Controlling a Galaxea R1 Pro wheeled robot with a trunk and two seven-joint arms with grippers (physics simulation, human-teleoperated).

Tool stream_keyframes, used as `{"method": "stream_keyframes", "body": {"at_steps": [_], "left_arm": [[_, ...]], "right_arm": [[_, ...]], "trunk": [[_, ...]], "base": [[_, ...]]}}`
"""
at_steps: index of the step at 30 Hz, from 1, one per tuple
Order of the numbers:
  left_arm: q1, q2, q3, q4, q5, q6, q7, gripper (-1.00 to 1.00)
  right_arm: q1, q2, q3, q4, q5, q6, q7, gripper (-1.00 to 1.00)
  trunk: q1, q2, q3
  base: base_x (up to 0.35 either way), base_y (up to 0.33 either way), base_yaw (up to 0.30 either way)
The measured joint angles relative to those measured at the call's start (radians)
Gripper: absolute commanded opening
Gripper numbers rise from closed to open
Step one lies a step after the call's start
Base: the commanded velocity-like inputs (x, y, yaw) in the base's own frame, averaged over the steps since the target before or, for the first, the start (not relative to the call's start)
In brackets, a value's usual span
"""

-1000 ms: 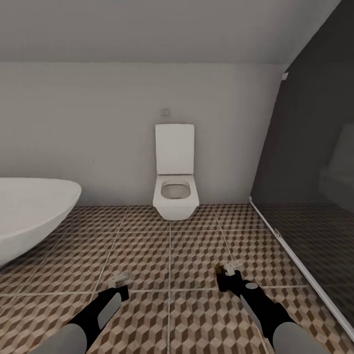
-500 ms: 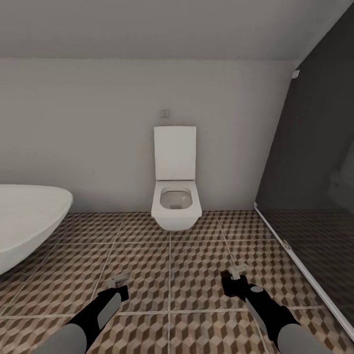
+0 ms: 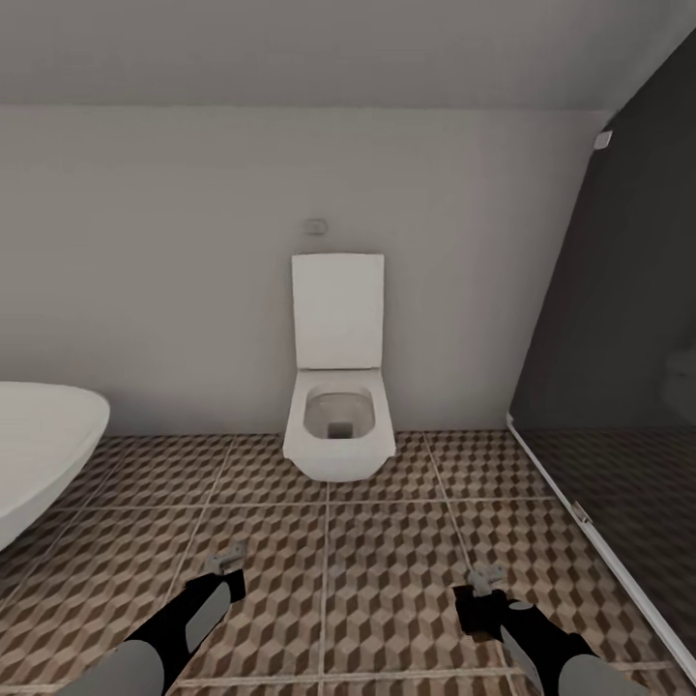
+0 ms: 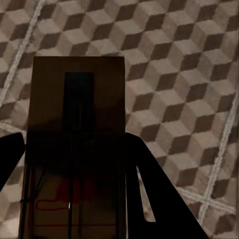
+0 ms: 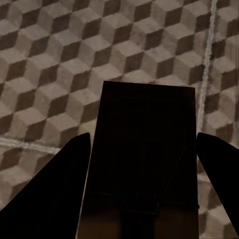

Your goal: Take the four mousetraps from the cabinet in the bathroom and place them on the bathroom floor. Make sure all four end up on the same floor surface, and ensure that at least two of them are either under or directly next to the same bathroom sink.

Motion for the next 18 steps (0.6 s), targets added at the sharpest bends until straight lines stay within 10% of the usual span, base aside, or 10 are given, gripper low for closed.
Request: {"method": "stream_keyframes", "body": {"at_steps": [18], "left_arm": [[-0.001, 0.001, 0.001, 0.004, 0.0, 0.003, -0.002, -1.0]], "right_arm": [[0.0, -0.005, 0.0, 0.005, 0.0, -0.067, -0.001, -1.0]], "trunk": [[0.0, 0.0, 0.0]], "base": [[0.296, 0.171, 0.0]]}}
